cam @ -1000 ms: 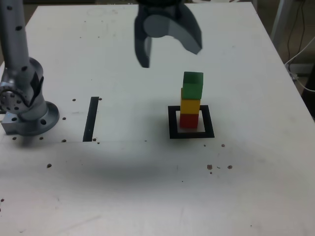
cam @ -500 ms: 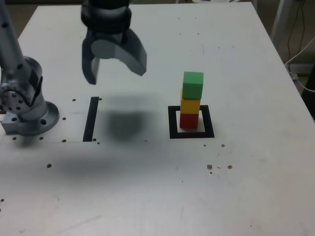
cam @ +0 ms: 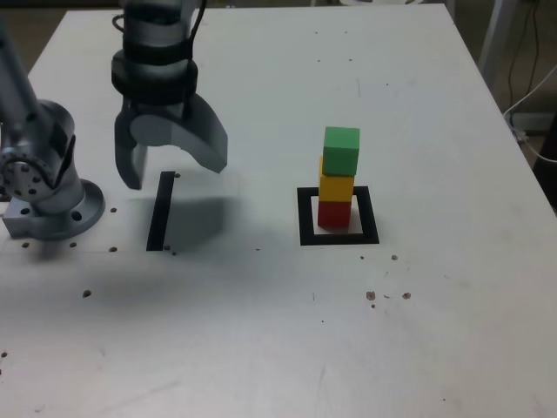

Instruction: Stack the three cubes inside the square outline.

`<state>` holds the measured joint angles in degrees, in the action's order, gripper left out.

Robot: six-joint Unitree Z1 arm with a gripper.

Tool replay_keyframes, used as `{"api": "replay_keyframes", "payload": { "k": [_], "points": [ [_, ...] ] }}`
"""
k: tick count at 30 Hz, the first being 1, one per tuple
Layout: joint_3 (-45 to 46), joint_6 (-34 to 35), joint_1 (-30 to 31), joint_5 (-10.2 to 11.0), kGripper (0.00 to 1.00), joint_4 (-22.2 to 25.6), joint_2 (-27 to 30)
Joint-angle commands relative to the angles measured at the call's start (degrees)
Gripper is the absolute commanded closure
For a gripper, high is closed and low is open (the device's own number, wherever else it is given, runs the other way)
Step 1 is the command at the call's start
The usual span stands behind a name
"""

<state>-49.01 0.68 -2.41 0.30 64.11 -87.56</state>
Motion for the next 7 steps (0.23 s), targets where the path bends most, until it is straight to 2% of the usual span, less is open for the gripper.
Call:
{"api": "replay_keyframes", "payload": {
  "k": [1, 7],
  "points": [
    [1.4, 0.1, -0.05, -0.46, 0.0, -1.47, 0.61],
    [3.64, 0.01, -0.05, -0.75, 0.0, -3.19, 1.11]
  ]
}}
